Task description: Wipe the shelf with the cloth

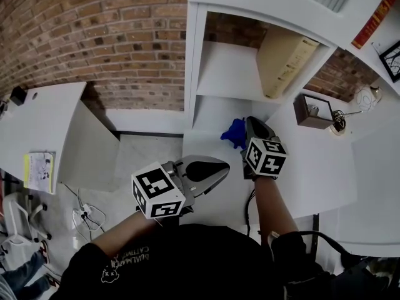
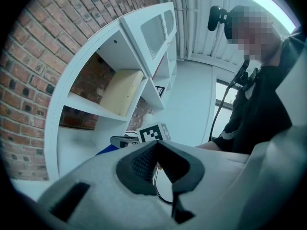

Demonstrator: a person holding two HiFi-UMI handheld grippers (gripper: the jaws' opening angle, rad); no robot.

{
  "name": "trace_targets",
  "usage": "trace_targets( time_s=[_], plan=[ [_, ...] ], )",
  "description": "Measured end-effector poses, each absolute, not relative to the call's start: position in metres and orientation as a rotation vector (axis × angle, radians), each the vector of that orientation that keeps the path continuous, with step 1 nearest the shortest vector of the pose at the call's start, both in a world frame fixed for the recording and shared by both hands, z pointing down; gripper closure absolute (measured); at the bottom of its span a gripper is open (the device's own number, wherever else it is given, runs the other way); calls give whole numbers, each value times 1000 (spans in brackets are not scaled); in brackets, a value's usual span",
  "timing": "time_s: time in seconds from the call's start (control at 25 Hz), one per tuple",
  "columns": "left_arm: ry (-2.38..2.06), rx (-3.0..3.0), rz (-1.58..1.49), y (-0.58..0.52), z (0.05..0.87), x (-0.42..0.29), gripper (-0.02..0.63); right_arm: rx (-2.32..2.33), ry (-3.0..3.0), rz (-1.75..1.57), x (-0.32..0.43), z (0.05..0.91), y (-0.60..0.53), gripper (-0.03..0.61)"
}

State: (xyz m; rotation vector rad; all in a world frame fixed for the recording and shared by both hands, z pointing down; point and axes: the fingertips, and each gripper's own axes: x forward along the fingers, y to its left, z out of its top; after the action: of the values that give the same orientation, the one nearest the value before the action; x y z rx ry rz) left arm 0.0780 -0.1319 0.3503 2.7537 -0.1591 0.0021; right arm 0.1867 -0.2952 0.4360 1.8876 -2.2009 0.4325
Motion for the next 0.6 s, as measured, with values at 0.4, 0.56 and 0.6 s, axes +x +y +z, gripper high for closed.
trace_targets(
  time_s=[0.4,0.56,0.6],
  plan=[
    [-157,2766,-7,-132,344,84,615,1893,-2282,376,181,402,-283,566],
    [-159,2773,-22,-132,340,92,615,1887,-2340,322,178,377,-273,566],
    [-155,2776,-24,-130,339,95,615,1883,-2357,307,177,371,-270,566]
  ],
)
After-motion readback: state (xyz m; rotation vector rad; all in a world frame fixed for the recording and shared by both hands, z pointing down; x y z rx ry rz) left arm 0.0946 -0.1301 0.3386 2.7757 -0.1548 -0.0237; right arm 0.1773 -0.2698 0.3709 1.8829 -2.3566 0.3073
